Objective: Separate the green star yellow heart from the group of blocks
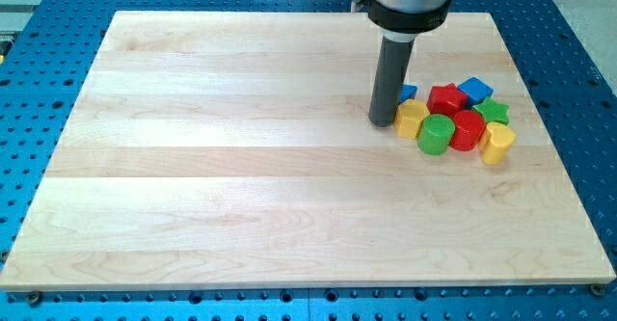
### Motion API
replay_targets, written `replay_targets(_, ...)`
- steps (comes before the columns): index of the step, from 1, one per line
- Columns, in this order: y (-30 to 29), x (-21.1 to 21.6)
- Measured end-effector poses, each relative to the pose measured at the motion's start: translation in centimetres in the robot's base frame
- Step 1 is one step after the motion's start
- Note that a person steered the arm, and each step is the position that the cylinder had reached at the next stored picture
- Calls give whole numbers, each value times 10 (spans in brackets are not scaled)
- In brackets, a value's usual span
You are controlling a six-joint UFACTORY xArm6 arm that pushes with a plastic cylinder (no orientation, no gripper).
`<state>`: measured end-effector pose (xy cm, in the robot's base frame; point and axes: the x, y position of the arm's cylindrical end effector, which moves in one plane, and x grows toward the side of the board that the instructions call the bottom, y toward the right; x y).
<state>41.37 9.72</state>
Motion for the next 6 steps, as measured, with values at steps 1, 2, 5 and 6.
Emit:
replay_targets(1, 0, 1)
replay_targets(2, -3, -29)
replay_targets(5, 116, -130)
replay_targets(6, 115, -71)
